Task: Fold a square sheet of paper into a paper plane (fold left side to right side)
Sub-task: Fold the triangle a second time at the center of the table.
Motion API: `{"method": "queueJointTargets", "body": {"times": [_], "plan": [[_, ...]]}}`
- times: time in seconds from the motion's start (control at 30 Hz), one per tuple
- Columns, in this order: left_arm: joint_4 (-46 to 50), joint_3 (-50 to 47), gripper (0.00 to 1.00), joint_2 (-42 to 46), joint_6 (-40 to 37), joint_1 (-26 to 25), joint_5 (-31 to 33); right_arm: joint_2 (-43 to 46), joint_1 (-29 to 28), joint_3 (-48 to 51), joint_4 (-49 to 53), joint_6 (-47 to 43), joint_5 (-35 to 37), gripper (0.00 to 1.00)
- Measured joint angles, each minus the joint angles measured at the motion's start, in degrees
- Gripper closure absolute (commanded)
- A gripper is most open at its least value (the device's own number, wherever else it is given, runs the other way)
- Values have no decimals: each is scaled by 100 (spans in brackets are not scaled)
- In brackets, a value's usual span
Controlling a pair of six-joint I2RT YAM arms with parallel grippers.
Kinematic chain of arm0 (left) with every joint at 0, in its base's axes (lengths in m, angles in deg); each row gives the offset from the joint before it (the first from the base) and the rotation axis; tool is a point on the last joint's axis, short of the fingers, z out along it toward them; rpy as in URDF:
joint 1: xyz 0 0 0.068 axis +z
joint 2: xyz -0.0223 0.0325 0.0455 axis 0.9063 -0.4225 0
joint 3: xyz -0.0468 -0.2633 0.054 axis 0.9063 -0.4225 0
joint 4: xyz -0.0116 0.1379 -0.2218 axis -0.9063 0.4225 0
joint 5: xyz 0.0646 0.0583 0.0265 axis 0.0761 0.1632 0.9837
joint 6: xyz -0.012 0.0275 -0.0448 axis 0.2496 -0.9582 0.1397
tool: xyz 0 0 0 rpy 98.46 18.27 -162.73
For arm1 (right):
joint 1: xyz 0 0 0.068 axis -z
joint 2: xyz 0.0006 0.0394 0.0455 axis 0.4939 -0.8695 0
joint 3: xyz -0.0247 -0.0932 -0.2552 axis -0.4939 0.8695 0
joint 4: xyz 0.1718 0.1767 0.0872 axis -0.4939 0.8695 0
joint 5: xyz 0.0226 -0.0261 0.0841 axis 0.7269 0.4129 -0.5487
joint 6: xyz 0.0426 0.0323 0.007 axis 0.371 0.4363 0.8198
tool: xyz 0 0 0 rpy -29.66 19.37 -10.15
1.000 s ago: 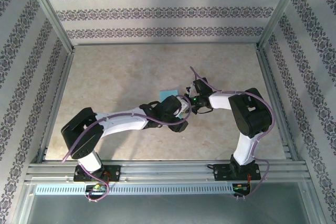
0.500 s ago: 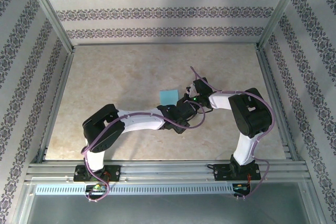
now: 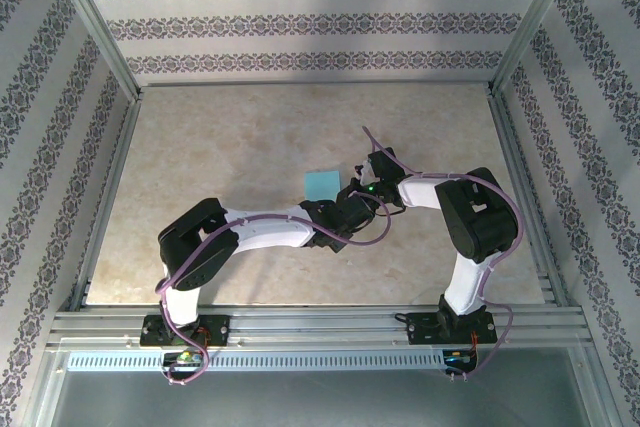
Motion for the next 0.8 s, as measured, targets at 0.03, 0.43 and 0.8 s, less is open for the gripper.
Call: {"method": "queueJointTargets", "body": {"times": [0.03,0.43,0.8], "plan": [[0,0,80,0,2,0,-2,0,0,0,0,0,0,97],[-11,-7,97,166,125,2,-155,26,162,-20,-98,33,28,75],[-203,-332,99,492,590,282,-911,798,804,-24,-214,-48,212,67]]}}
